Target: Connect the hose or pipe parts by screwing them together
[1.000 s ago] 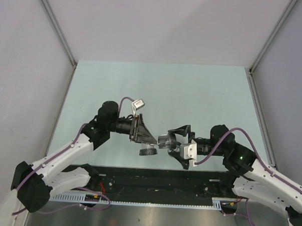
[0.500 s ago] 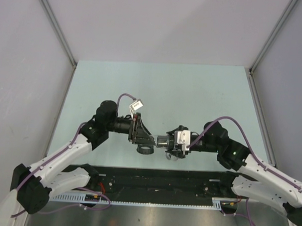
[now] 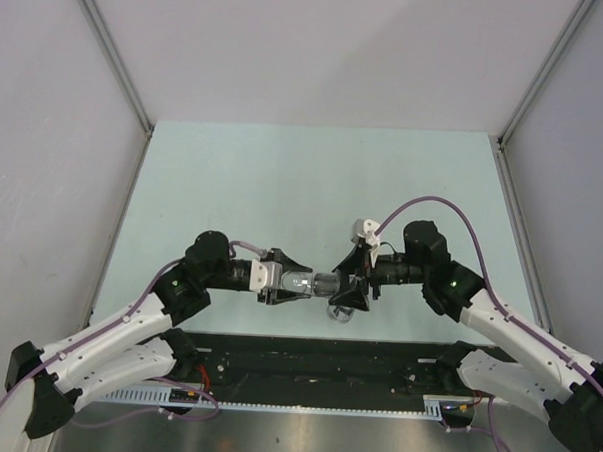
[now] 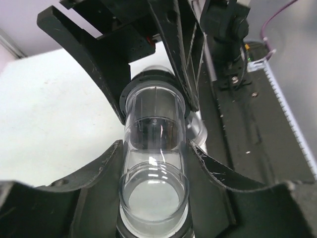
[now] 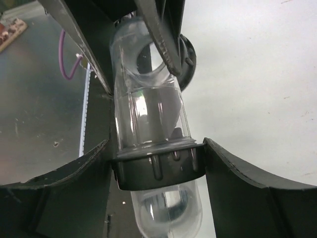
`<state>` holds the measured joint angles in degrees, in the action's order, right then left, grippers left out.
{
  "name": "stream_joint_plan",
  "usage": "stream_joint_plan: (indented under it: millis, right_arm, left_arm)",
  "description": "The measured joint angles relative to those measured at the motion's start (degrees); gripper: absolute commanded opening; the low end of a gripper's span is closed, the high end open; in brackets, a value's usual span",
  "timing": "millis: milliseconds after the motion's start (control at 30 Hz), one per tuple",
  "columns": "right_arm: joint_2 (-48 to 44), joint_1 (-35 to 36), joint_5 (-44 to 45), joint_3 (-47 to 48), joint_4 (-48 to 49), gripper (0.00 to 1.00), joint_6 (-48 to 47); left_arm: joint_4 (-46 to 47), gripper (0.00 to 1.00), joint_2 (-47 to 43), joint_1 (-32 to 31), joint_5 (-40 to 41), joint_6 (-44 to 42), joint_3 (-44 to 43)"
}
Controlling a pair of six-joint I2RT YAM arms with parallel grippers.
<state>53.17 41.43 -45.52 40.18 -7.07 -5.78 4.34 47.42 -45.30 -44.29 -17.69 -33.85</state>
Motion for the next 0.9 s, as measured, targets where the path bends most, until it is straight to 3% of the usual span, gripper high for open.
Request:
stream_joint_plan:
  millis: [100,233,267,300,367,400,433,567,900]
  right_arm:
    - [-0.1,-1.1,-0.9,0.0,1.0,0.00,2.0]
    - [-1.1,-1.6,-0.5,0.0,1.0,0.00,1.0]
    - [-1.5,-1.6,-0.3,0.0,1.0,0.05,0.8]
    - [-1.8,-1.6,0.0,0.0,0.9,0.22,0.6]
    - [-2.2,-1.6,0.6,0.0,0.9,0.34,0.6]
    - [-2.4,-1.5,1.5,0.0,0.9,0.57,0.7]
    - [-2.5,-1.5,2.0,0.1,0.9,0.68,0.7]
    - [-4.1,-1.5,5.2,0.8,0.3,0.97,0.2]
    - [-15.4,-1.0,14.1,2.0,0.0,1.00,-8.5]
  left_arm:
    - [0.1,0.05,-0.9,-0.6,1.3,-6.0,1.3]
    - [0.5,0.00,-0.9,-1.0,2.5,-8.1,1.3]
    - [0.7,0.00,-0.9,-1.1,2.7,-8.2,1.3]
    - [0.9,0.00,-0.9,-1.1,2.8,-8.2,1.3]
    - [1.0,0.00,-0.7,-1.1,3.3,-7.8,1.1]
    - [1.0,0.00,-0.4,-1.2,3.9,-7.2,0.9]
    - [0.8,0.00,0.0,-1.1,4.5,-6.1,0.7]
    - [0.5,0.00,2.1,0.7,5.1,1.0,-0.9]
    - [1.9,0.00,-0.2,9.1,3.8,23.6,-2.0]
